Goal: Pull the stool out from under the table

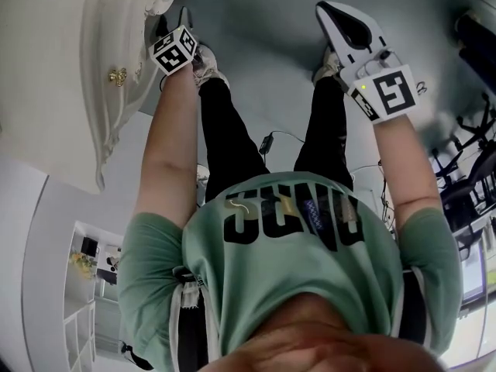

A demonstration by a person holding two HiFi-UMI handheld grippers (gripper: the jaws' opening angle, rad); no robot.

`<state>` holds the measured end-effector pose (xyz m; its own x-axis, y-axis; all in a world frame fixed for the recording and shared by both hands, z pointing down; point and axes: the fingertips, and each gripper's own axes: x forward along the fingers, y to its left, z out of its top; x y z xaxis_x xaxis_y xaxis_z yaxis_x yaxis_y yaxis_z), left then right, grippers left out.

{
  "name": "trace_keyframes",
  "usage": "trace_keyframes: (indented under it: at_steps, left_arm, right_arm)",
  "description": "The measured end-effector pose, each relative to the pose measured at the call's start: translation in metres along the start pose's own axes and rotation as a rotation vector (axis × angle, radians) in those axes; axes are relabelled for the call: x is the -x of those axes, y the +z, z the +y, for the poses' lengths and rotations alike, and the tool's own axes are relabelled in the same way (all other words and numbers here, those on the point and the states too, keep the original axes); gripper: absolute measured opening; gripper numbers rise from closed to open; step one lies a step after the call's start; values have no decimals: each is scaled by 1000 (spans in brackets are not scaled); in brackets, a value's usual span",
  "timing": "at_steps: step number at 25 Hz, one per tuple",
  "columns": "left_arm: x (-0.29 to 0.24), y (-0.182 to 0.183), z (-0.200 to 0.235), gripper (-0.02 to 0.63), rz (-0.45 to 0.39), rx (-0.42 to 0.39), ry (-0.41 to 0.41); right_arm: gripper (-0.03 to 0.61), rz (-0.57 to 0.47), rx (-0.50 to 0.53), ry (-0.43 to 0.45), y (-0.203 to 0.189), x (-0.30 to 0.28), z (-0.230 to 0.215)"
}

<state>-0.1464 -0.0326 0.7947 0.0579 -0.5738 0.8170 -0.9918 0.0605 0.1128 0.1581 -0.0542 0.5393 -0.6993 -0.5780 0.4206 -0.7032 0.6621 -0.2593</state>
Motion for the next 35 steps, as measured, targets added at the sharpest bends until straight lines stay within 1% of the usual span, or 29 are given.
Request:
trace_keyframes:
  at_steps: [2,7,9,13,17,19,21,24,28,35]
  left_arm:
    - [-9,-2,8,275,2,30,33]
    - [-29,-6,38,323,-23,156,114]
    - [-37,-5,48,345,-38,176,136]
    - [-49,0,65,360,-69,207,166]
    - [-61,12,73,360,-98,201,164]
    - [-66,17,75,360,-104,188,164]
    - [-71,21,79,360,-103,193,175]
    - [-78,22,82,359,-82,183,175]
    - [-80,19,83,341,-63,195,154]
    - [-78,15,77,336,-20,187,111]
  right_arm:
    - [-6,4,7,3,-3,2,-1]
    - [-6,31,5,5,-19,6,-3]
    - [-6,39,-1,5,-25,5,-3]
    - [-6,56,-7,13,-37,3,-2]
    - [-6,81,-15,28,-49,0,1]
    - [-6,91,-19,36,-53,-1,3]
    - [-6,99,-22,41,-57,-1,4]
    - [-6,113,-26,46,-62,-2,4]
    - [-6,123,-27,53,-68,-2,8]
    - [-6,126,-31,49,-69,0,13]
